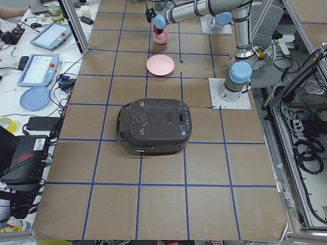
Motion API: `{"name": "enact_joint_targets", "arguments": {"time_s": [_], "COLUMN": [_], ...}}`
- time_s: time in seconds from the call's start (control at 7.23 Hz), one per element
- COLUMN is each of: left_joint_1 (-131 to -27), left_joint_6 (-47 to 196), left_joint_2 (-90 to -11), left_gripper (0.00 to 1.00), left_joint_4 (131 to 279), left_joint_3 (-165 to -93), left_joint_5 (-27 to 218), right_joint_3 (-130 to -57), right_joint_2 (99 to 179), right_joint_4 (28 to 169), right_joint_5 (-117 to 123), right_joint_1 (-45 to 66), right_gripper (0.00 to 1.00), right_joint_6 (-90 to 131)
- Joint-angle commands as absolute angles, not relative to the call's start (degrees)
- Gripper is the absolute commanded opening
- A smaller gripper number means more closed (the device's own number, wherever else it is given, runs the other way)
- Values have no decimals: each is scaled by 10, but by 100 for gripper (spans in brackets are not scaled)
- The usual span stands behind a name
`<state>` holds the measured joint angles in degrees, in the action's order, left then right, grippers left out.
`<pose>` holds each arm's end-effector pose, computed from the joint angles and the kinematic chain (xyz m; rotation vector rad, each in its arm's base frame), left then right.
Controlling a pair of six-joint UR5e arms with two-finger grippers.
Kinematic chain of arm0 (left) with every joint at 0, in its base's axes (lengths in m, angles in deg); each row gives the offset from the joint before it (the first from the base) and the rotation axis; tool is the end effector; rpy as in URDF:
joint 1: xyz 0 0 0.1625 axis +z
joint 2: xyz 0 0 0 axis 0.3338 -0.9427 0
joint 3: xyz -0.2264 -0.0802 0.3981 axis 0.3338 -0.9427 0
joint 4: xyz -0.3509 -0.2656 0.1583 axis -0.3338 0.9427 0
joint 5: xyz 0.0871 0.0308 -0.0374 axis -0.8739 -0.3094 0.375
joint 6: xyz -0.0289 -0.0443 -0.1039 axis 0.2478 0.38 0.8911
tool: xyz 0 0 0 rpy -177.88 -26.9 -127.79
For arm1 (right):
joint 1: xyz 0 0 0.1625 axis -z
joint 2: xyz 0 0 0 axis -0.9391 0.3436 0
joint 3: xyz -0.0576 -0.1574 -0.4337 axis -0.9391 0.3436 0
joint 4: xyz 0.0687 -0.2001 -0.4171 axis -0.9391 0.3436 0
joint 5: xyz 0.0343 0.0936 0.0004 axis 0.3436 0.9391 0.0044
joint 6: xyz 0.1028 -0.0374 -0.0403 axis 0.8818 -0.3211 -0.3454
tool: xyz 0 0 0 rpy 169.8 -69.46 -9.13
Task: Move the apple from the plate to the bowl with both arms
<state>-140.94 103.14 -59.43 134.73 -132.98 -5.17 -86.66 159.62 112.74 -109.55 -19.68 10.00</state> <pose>-0.5057 -0.5296 0.2333 0.2697 -2.8644 0.0517 0.1307 -0.5521 0.5558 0.1722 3.1175 -0.1474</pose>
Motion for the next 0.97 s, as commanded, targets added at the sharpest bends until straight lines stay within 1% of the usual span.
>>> {"name": "enact_joint_targets", "arguments": {"time_s": [0.0, 0.14, 0.28, 0.41, 0.55, 0.83], "left_joint_1": [-1430, -1430, -1429, -1429, -1429, -1429], "left_joint_6": [1033, 1033, 1034, 1030, 1029, 1028], "left_joint_2": [-611, -612, -616, -624, -624, -617], "left_gripper": [0, 0, 10, 75, 99, 100], "left_joint_4": [1349, 1351, 1351, 1349, 1349, 1352], "left_joint_3": [-1326, -1330, -1330, -1333, -1333, -1333], "left_joint_5": [-65, -65, -65, -74, -89, -90], "right_joint_3": [-872, -873, -873, -873, -872, -872], "right_joint_2": [1598, 1598, 1598, 1597, 1597, 1597], "right_joint_4": [1137, 1137, 1138, 1139, 1139, 1139], "right_joint_5": [-1096, -1101, -1100, -1102, -1103, -1102], "right_joint_1": [-210, -209, -209, -208, -205, -205], "right_gripper": [100, 100, 100, 100, 100, 100], "right_joint_6": [97, 94, 95, 94, 93, 95]}}
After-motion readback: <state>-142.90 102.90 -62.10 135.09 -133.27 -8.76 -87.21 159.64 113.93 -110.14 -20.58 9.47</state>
